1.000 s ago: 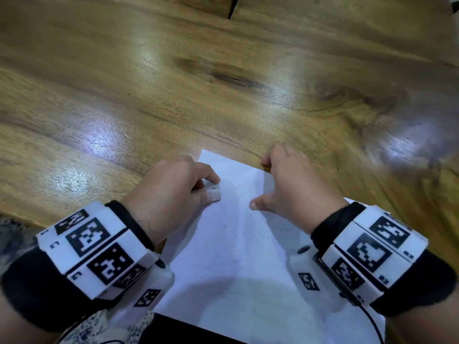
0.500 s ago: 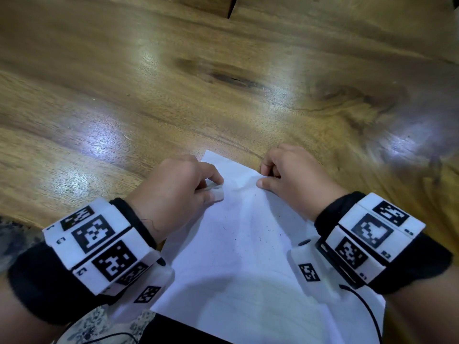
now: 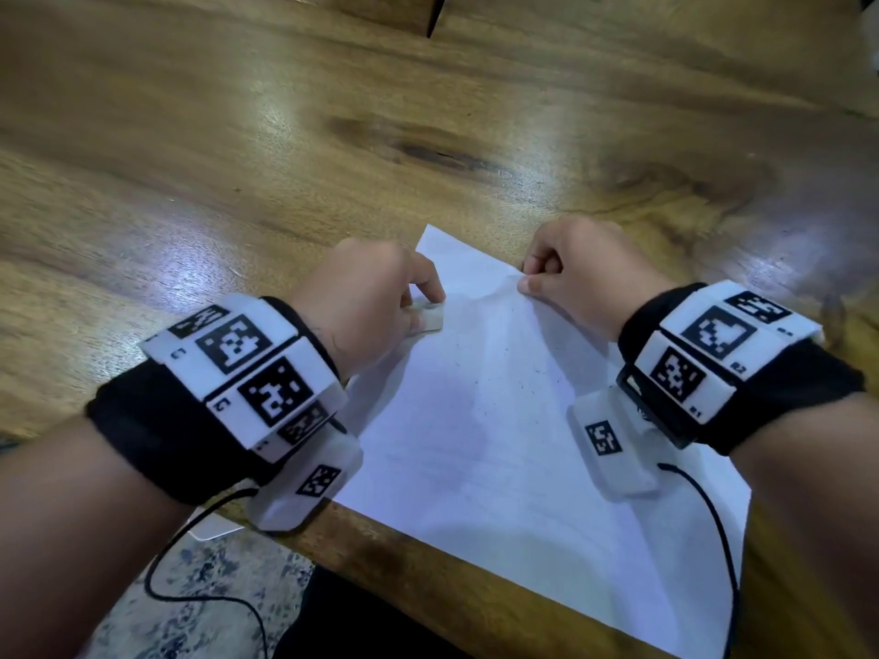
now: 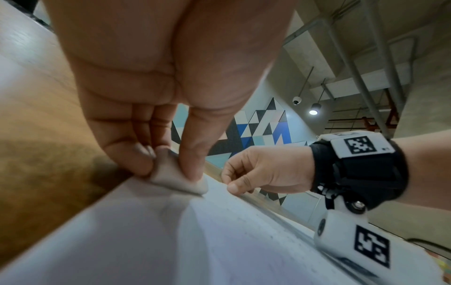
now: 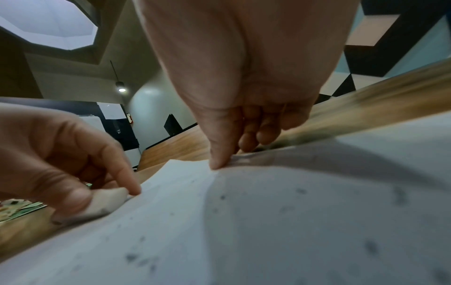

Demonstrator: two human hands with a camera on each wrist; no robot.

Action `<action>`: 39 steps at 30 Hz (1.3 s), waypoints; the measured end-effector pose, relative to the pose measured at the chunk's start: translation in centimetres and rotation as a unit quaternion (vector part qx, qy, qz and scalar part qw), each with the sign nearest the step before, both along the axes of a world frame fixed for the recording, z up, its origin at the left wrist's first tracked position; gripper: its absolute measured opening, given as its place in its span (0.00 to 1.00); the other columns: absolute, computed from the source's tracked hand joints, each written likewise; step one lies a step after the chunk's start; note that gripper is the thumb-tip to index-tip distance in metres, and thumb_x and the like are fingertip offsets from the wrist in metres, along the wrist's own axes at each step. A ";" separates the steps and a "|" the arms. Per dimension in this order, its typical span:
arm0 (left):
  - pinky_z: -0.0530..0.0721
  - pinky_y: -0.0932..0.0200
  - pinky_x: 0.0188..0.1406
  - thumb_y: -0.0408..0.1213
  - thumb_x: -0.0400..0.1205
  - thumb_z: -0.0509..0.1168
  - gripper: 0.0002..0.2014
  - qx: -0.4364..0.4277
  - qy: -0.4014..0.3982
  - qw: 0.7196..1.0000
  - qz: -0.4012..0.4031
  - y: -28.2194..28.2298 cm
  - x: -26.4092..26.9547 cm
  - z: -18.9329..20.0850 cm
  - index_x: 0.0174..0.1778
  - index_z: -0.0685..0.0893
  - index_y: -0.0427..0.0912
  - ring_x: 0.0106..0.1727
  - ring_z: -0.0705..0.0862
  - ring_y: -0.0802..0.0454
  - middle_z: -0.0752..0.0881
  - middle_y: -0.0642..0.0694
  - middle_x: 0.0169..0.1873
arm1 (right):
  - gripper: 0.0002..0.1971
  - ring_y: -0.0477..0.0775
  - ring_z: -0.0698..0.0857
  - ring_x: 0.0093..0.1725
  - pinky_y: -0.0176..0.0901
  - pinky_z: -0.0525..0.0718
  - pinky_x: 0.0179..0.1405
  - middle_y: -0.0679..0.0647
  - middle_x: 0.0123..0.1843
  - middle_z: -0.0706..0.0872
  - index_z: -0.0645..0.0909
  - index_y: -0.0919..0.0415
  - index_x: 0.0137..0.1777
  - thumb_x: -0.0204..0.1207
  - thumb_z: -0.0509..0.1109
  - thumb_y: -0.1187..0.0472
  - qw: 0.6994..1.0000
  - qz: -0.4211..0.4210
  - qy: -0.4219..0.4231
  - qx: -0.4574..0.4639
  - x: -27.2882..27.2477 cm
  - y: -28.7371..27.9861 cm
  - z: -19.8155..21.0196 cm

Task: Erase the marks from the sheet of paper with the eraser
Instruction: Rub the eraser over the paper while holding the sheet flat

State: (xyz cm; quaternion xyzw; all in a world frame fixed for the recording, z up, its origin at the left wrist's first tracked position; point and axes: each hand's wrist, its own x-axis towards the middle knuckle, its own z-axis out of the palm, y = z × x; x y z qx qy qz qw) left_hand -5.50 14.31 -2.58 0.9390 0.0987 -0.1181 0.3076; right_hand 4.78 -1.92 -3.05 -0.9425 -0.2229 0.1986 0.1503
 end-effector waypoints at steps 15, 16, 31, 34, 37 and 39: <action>0.69 0.69 0.25 0.35 0.69 0.73 0.07 -0.004 0.016 1.000 -0.009 1.2 2.2 0.4 0.42 0.87 0.49 0.27 0.76 0.60 0.80 0.55 0.24 | 0.40 0.47 0.58 0.66 0.49 0.71 0.67 0.43 0.74 0.61 0.63 0.34 0.76 0.65 0.78 0.45 0.974 0.207 -0.023 -0.084 -2.5 -0.4 0.2; 0.70 0.73 0.24 0.35 0.70 0.73 0.07 0.007 0.014 1.000 -0.016 1.2 2.1 0.3 0.42 0.87 0.49 0.27 0.76 0.60 0.80 0.55 0.24 | 0.40 0.48 0.57 0.67 0.46 0.70 0.67 0.44 0.75 0.60 0.62 0.35 0.77 0.66 0.77 0.46 0.973 0.211 -0.023 -0.093 -2.5 -0.4 0.1; 0.71 0.62 0.31 0.38 0.69 0.72 0.05 0.025 -0.010 0.999 -0.038 0.7 0.6 0.4 0.39 0.88 0.45 0.35 0.81 0.49 0.88 0.46 0.31 | 0.41 0.55 0.59 0.68 0.51 0.69 0.69 0.46 0.78 0.51 0.51 0.40 0.81 0.72 0.72 0.46 0.956 0.243 -0.027 -0.164 -2.9 0.0 0.4; 0.73 0.68 0.33 0.39 0.67 0.73 0.03 0.019 0.032 0.995 -0.095 0.7 -2.6 0.5 0.32 0.87 0.46 0.34 0.83 0.53 0.89 0.48 0.31 | 0.42 0.55 0.57 0.68 0.52 0.68 0.71 0.46 0.78 0.51 0.50 0.39 0.81 0.73 0.71 0.46 0.956 0.241 -0.019 -0.165 -2.8 -0.1 0.2; 0.74 0.74 0.37 0.39 0.67 0.74 0.02 0.001 0.082 0.991 -0.107 0.6 -3.8 0.7 0.34 0.88 0.48 0.36 0.82 0.61 0.88 0.51 0.30 | 0.41 0.54 0.57 0.68 0.51 0.67 0.71 0.45 0.78 0.51 0.50 0.38 0.81 0.73 0.71 0.46 0.958 0.238 -0.018 -0.160 -2.7 -0.2 0.1; 0.72 0.78 0.33 0.41 0.67 0.74 0.05 0.003 0.054 0.995 -0.084 0.5 -1.9 0.8 0.38 0.89 0.48 0.31 0.80 0.57 0.88 0.50 0.30 | 0.41 0.53 0.57 0.67 0.52 0.68 0.71 0.45 0.78 0.51 0.50 0.38 0.81 0.73 0.71 0.46 0.959 0.237 -0.019 -0.154 -2.7 -0.2 0.1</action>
